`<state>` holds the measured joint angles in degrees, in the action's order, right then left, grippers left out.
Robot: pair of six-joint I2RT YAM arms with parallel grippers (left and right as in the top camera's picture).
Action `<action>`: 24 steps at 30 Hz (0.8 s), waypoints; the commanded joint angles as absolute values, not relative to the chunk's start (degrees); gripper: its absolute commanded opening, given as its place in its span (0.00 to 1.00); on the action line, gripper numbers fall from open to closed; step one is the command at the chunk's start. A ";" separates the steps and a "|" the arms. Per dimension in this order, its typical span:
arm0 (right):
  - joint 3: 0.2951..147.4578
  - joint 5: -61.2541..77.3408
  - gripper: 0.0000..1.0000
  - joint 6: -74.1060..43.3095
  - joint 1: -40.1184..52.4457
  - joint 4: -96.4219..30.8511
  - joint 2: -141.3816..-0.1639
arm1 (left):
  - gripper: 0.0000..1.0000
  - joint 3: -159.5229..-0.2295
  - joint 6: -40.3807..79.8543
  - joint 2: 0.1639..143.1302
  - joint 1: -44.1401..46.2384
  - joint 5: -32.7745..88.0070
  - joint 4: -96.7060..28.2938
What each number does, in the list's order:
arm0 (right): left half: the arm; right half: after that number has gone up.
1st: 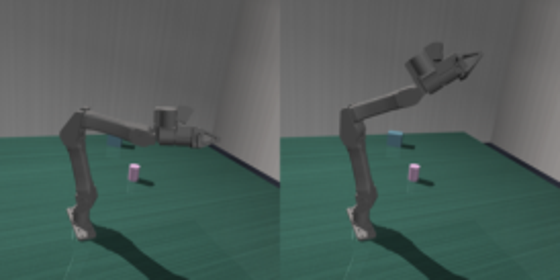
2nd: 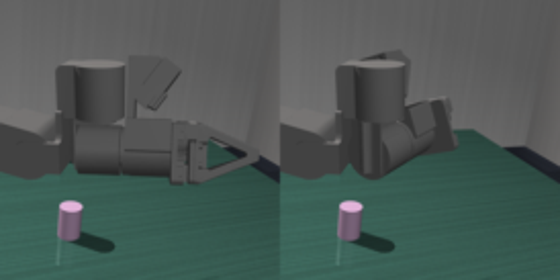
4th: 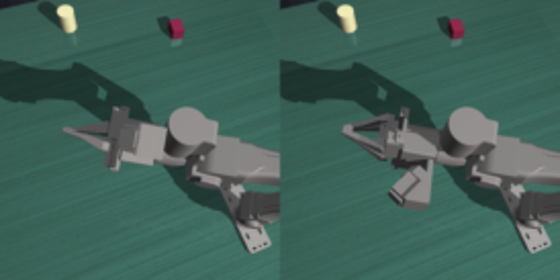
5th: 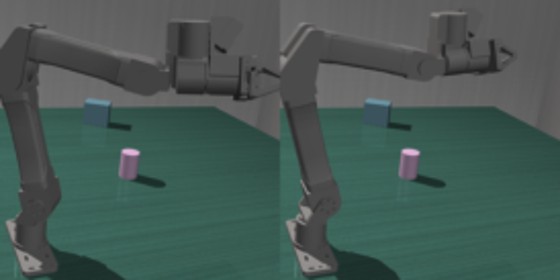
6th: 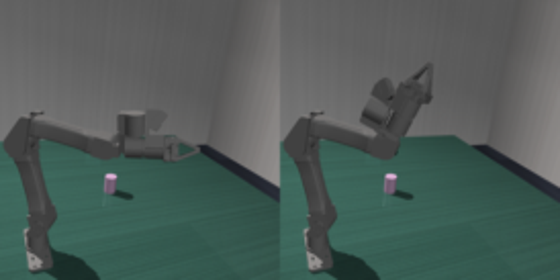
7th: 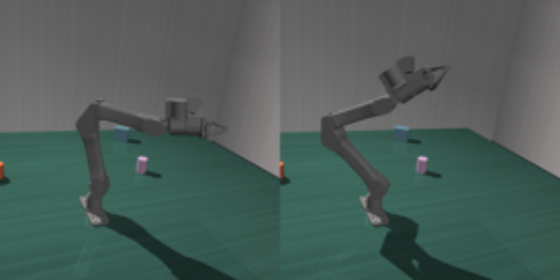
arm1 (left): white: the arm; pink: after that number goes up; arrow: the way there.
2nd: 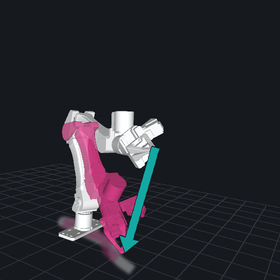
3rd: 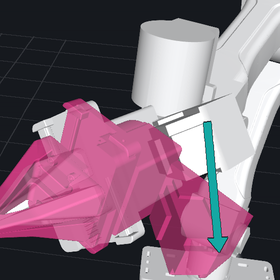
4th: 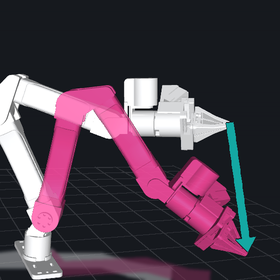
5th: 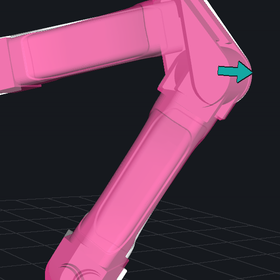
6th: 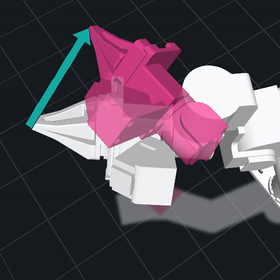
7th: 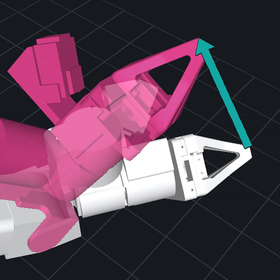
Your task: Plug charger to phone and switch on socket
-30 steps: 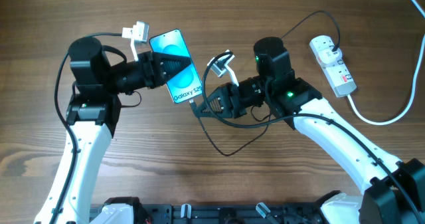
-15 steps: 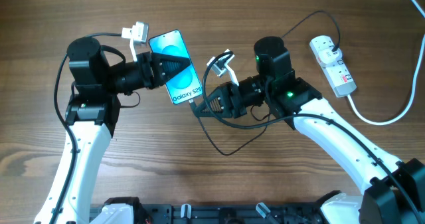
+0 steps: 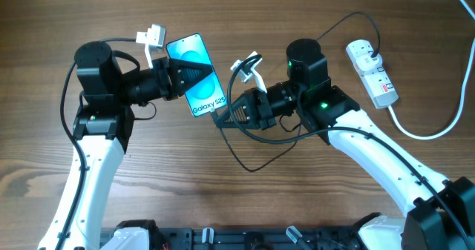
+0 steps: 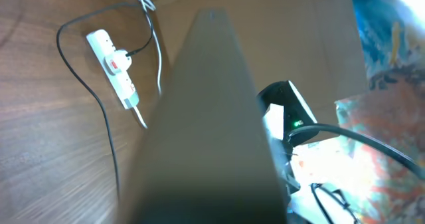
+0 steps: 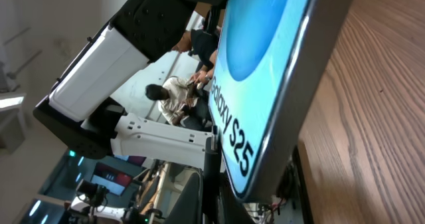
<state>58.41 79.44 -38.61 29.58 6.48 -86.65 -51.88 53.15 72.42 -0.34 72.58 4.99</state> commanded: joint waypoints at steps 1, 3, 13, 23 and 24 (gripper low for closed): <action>58.59 81.30 0.04 -39.00 29.74 6.79 -85.91 | 0.04 -52.34 59.02 71.61 -0.47 73.41 5.41; 58.59 82.61 0.04 -39.03 29.74 6.81 -85.91 | 0.04 -52.34 60.88 71.61 -0.47 73.45 5.41; 58.59 82.39 0.04 -39.22 29.74 8.38 -85.91 | 0.04 -52.34 64.01 71.61 -0.47 73.19 5.41; 58.59 80.64 0.04 -42.65 29.71 11.40 -85.91 | 0.04 -52.34 63.40 71.61 -0.47 73.06 5.43; 58.59 80.62 0.05 -43.13 29.71 11.84 -85.91 | 0.04 -52.34 63.37 71.61 -0.47 73.06 5.43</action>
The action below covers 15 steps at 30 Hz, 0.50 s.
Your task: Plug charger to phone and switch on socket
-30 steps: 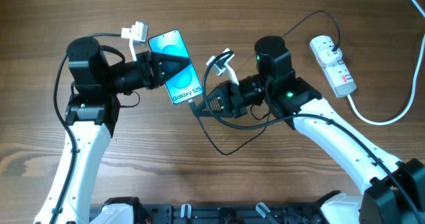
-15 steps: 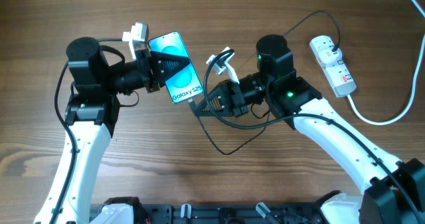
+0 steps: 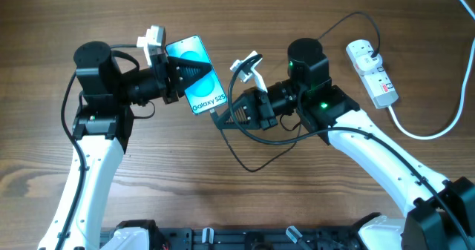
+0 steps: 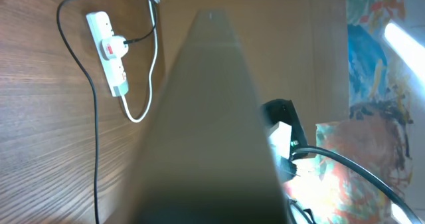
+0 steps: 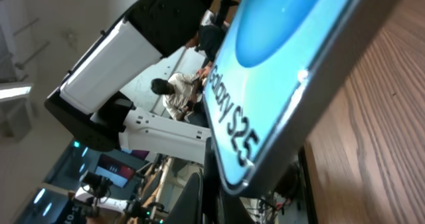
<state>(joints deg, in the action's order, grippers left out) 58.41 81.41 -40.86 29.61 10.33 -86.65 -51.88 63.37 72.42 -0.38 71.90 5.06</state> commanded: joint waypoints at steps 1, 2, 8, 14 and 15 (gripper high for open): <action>58.59 80.64 0.04 -43.88 29.71 12.60 -85.91 | 0.04 -52.34 63.26 71.61 -0.47 73.06 5.43; 58.59 80.60 0.04 -44.14 29.71 12.95 -85.91 | 0.04 -52.34 63.24 71.61 -0.47 73.08 5.43; 58.57 80.64 0.05 -45.04 29.74 12.80 -85.93 | 0.04 -52.34 64.05 71.61 -0.49 72.42 5.45; 58.54 80.64 0.04 -45.01 29.74 12.82 -85.93 | 0.04 -52.34 67.05 71.61 -0.49 72.38 5.43; 58.54 80.64 0.04 -45.01 29.71 12.82 -85.93 | 0.04 -52.34 67.77 71.61 -0.49 72.31 5.45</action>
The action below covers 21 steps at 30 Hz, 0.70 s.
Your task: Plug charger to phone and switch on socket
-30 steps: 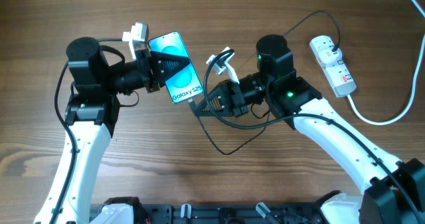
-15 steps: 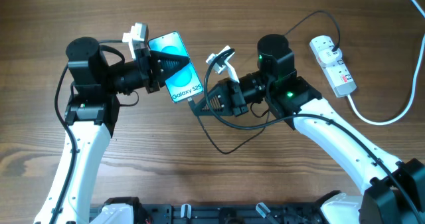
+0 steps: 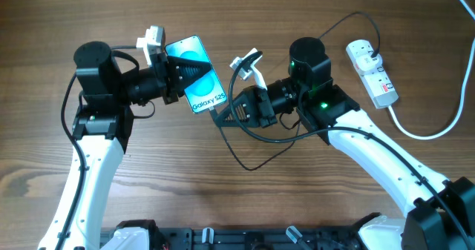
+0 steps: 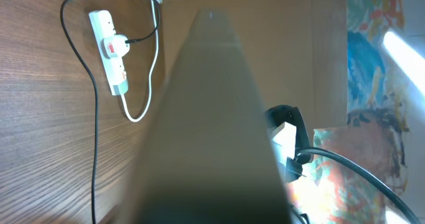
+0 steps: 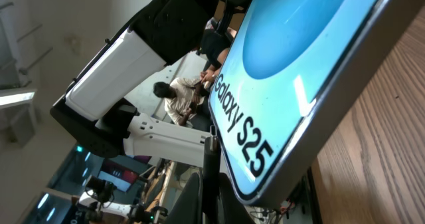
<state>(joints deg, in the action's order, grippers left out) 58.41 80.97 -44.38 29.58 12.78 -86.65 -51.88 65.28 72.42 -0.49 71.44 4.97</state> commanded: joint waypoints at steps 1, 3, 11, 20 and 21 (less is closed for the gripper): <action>58.54 80.64 0.04 -45.01 29.71 12.84 -85.93 | 0.04 -52.34 68.16 71.61 -0.49 71.92 5.43; 58.54 80.64 0.04 -45.01 29.71 12.84 -85.93 | 0.04 -52.34 67.79 71.61 -0.49 70.15 5.45; 58.54 80.62 0.04 -44.97 29.71 12.84 -85.93 | 0.04 -52.34 63.40 71.61 -0.47 70.24 5.43; 58.54 82.17 0.04 -44.95 29.71 12.97 -85.93 | 0.04 -52.34 62.13 71.61 -0.47 71.11 5.43; 58.54 82.74 0.04 -44.91 29.71 12.95 -85.93 | 0.04 -52.34 61.49 71.61 -0.47 71.09 5.43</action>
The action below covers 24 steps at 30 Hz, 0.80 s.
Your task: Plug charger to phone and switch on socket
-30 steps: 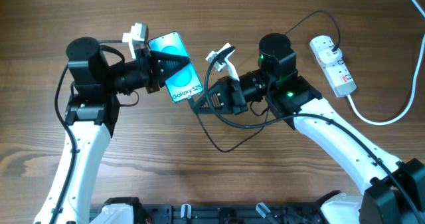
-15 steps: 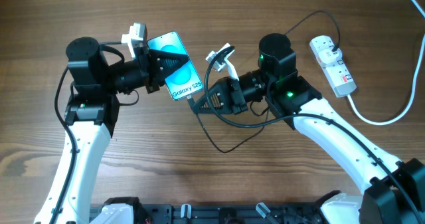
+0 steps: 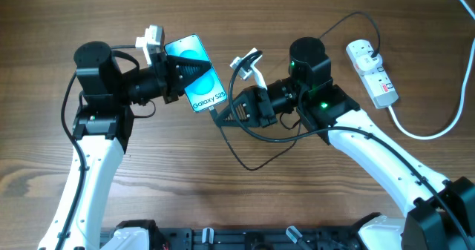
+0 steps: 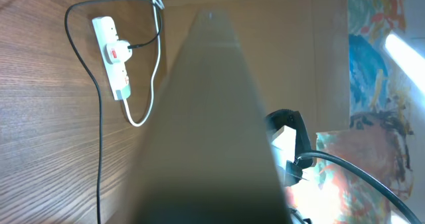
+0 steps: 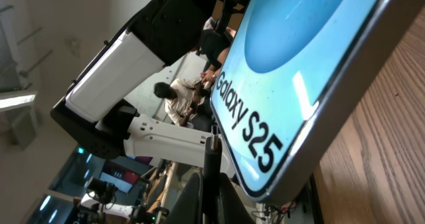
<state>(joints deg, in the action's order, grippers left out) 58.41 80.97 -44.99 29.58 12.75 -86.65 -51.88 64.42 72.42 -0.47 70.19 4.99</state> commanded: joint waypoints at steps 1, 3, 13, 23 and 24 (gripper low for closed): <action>58.54 83.72 0.04 -43.81 29.71 12.91 -85.93 | 0.04 -52.34 60.14 71.61 -0.47 71.09 5.41; 58.52 85.67 0.04 -41.89 29.71 12.38 -85.93 | 0.04 -52.34 54.28 71.61 -0.49 70.48 5.34; 58.43 65.54 0.04 -20.99 29.65 -17.76 -85.93 | 0.04 -52.34 38.13 71.64 -0.49 49.91 -19.97; 58.41 5.74 0.04 -15.00 29.67 -44.88 -85.93 | 0.04 -52.34 32.97 71.64 -0.47 43.77 -28.14; 58.41 1.83 0.04 -15.00 29.67 -46.02 -85.95 | 0.04 -52.34 32.91 71.64 -0.47 43.27 -28.82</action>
